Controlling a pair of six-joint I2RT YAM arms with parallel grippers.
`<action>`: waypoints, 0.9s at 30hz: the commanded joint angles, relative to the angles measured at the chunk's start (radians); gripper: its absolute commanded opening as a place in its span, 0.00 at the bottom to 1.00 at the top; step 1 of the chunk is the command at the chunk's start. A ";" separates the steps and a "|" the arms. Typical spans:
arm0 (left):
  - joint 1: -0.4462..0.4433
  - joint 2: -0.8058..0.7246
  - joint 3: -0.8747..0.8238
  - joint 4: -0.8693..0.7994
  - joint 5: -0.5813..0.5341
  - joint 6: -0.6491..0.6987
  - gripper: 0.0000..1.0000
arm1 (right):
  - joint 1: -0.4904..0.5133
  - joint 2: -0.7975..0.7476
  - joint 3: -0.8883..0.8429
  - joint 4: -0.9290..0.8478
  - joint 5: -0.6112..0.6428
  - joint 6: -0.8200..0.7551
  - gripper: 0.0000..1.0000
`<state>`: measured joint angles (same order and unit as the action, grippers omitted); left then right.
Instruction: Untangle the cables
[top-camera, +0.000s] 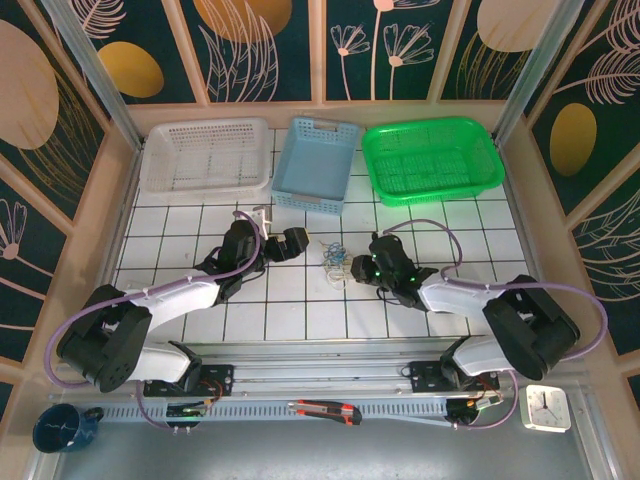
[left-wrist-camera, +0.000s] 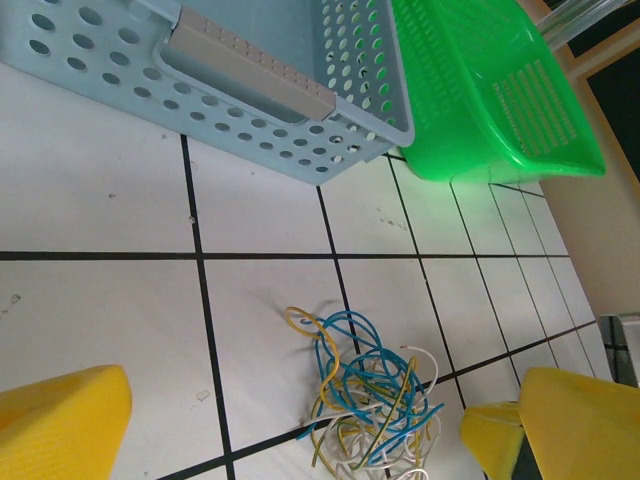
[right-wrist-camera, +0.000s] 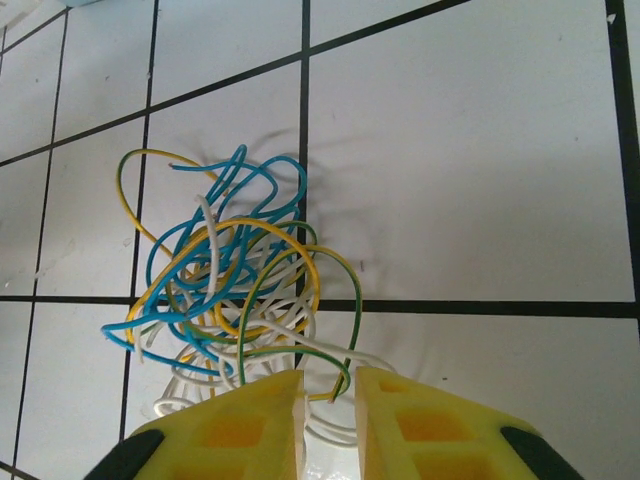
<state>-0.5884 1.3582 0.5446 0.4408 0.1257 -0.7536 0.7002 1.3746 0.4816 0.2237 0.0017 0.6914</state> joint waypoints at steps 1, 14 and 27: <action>-0.004 -0.003 0.024 -0.003 -0.002 -0.005 0.99 | -0.007 0.026 0.011 0.066 -0.030 0.019 0.19; -0.004 0.011 0.031 0.001 -0.002 0.000 0.99 | -0.005 0.076 0.009 0.104 -0.063 0.023 0.21; -0.004 0.021 0.039 0.005 0.001 -0.002 0.99 | -0.005 0.097 0.003 0.124 -0.077 0.029 0.21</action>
<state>-0.5884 1.3708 0.5537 0.4408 0.1257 -0.7536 0.6991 1.4570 0.4820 0.3134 -0.0620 0.7132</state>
